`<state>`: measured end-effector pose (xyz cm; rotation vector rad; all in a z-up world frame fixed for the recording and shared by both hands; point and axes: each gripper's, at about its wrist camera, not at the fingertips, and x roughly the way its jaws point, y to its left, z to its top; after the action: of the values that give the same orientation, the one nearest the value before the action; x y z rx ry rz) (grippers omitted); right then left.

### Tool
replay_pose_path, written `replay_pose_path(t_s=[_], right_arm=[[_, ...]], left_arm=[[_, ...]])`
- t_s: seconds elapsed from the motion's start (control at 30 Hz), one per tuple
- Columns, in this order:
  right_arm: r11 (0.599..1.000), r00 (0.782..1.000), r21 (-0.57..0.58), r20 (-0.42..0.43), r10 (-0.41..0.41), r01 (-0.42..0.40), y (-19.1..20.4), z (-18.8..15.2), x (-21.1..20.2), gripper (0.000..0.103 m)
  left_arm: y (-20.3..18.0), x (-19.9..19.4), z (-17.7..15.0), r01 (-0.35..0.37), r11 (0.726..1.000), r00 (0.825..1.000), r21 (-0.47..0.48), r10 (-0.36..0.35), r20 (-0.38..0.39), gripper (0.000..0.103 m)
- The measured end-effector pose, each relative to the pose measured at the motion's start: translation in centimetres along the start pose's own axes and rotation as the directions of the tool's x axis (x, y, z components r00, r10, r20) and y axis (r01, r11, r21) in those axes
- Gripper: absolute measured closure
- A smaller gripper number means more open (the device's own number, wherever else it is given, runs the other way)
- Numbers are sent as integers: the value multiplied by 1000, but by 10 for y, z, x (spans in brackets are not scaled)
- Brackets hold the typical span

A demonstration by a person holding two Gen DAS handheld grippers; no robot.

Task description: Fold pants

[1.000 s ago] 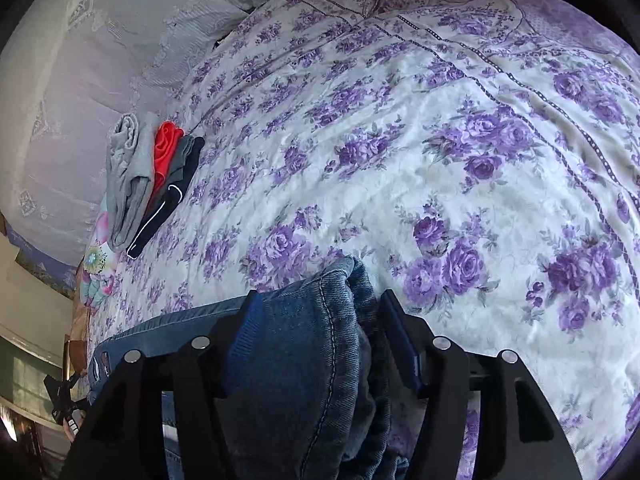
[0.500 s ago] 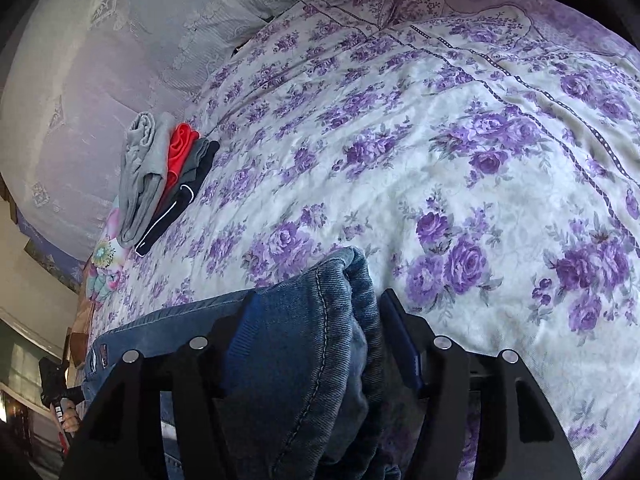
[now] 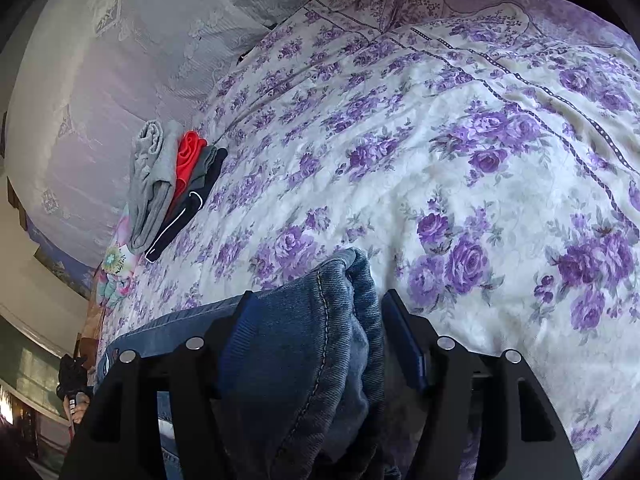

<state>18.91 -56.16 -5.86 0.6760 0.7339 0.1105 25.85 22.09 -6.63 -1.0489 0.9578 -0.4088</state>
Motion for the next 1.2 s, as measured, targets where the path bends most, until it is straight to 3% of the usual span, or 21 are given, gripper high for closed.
replay_pose_path(t_s=[0.07,0.1,0.13,0.23,0.33,0.37,0.5,0.67,0.83,0.93,1.0,1.03,1.07,1.2], right_arm=[[1000,1000,2,-1,-7,7,0,0,1,40],[1000,1000,-2,-3,-24,24,1,0,1,42],[999,999,-9,-4,-47,47,3,0,2,47],[996,996,-9,-1,-89,89,4,0,2,64],[996,996,24,10,-86,85,-1,1,-2,86],[997,997,33,17,-70,70,0,2,-5,88],[997,995,-7,66,-74,74,19,12,-15,92],[995,991,-77,115,-61,70,58,48,-12,94],[991,989,-115,143,-46,62,94,93,9,94],[987,990,-103,78,-117,125,90,112,55,94],[977,981,-93,6,-195,194,76,114,96,93],[970,973,-86,-17,-231,229,68,114,114,91],[970,972,-74,-17,-235,233,62,111,120,82],[978,979,-39,6,-206,206,49,104,107,75]], left_arm=[[1,-6,2,-11,1000,999,2,11,34,37],[0,-5,3,-44,999,998,18,43,37,64],[-1,-1,4,-78,996,997,36,77,30,80],[-7,1,0,-108,991,993,78,104,59,86],[-19,-10,-7,-102,988,990,120,88,110,90],[-27,-16,-9,-95,985,988,147,75,135,90],[-61,-32,-18,-127,963,974,238,76,213,92],[-95,-37,-10,-147,943,953,300,54,298,93],[-95,-43,12,-133,960,931,246,35,364,93],[-78,-26,33,-188,964,930,186,114,350,92],[-55,-1,48,-238,964,935,118,195,296,92],[-45,7,51,-270,959,928,88,235,289,91],[-31,14,54,-283,958,927,51,259,272,90],[-14,-4,49,-180,984,954,2,174,243,77]])
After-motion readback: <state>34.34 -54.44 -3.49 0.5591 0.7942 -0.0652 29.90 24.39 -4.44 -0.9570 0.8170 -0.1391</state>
